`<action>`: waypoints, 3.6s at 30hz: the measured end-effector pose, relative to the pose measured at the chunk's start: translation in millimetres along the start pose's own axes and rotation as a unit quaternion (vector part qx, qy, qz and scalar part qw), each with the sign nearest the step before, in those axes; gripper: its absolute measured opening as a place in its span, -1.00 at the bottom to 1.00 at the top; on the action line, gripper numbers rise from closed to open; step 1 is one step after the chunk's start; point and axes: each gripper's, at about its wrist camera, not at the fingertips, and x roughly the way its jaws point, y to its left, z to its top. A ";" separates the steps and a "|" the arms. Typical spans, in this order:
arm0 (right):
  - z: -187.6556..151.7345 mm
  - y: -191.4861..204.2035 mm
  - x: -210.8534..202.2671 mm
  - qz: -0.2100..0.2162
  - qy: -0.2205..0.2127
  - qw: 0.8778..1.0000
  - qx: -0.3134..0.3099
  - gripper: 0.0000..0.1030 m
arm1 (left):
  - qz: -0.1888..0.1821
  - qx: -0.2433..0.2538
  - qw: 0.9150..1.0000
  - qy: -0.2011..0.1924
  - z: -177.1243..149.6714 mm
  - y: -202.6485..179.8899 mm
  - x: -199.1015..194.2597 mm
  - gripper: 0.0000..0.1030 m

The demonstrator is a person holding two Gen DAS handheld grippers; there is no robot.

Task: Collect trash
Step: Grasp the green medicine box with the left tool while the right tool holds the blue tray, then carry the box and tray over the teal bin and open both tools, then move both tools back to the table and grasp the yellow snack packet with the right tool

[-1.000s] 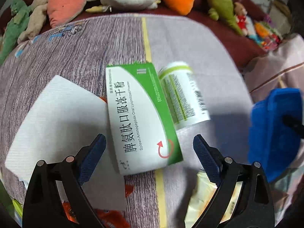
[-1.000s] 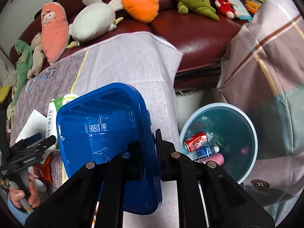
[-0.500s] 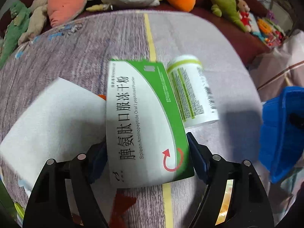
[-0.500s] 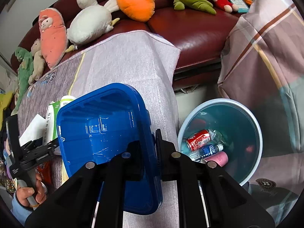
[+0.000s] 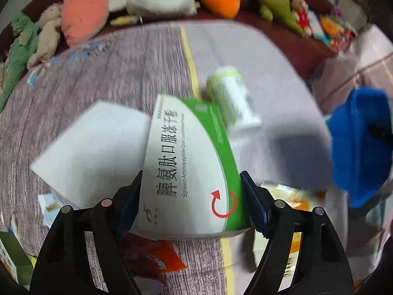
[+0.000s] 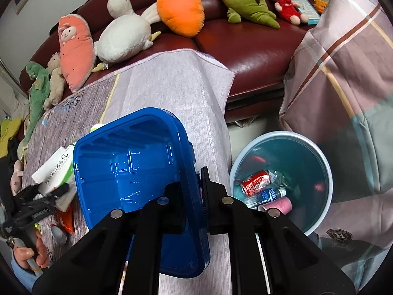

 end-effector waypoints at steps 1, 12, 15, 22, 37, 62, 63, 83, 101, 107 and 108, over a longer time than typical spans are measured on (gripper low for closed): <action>-1.0 -0.1 -0.3 0.001 0.002 1.000 -0.001 -0.80 | 0.003 0.003 1.000 0.013 -1.1 -2.2 7.6 0.49; -1.2 -1.2 -3.9 -0.006 0.000 1.000 -0.001 -0.80 | 0.031 0.006 0.999 0.015 10.3 -4.8 32.5 0.45; 1.0 -6.3 -7.2 -0.005 -0.007 1.000 0.005 -0.80 | 0.022 -0.001 1.000 -0.007 5.8 0.4 9.6 0.45; 4.3 -23.9 -23.9 0.001 -0.032 0.999 0.023 -0.80 | -0.014 0.022 0.997 -0.071 12.2 -21.8 -62.5 0.45; -23.4 -171.9 -87.1 -0.086 -0.090 0.981 0.148 -0.80 | -0.145 0.207 0.968 0.001 6.4 -240.6 -27.2 0.46; -21.8 -228.0 -49.1 -0.127 -0.060 0.974 0.175 -0.78 | -0.148 0.201 0.965 0.075 12.0 -292.7 51.9 0.67; -21.4 -226.5 -48.0 -0.130 -0.059 0.974 0.173 -0.77 | -0.150 0.200 0.966 0.072 12.2 -289.5 47.7 0.67; -14.1 -188.8 -21.5 -0.148 -0.019 0.981 0.124 0.40 | -0.179 0.159 0.969 0.063 7.3 -250.8 33.3 0.67; -22.2 -98.5 -57.0 -0.127 -0.013 0.989 0.073 0.55 | -0.170 0.108 0.979 0.015 -15.2 -160.4 -21.5 0.67; -27.0 -45.9 -60.4 -0.103 -0.008 0.994 0.043 0.61 | -0.149 0.079 0.986 -0.004 -29.9 -104.1 -39.6 0.67; -28.0 -36.3 -58.6 -0.099 -0.005 0.994 0.037 0.61 | -0.147 0.074 0.986 -0.005 -31.5 -97.8 -40.8 0.67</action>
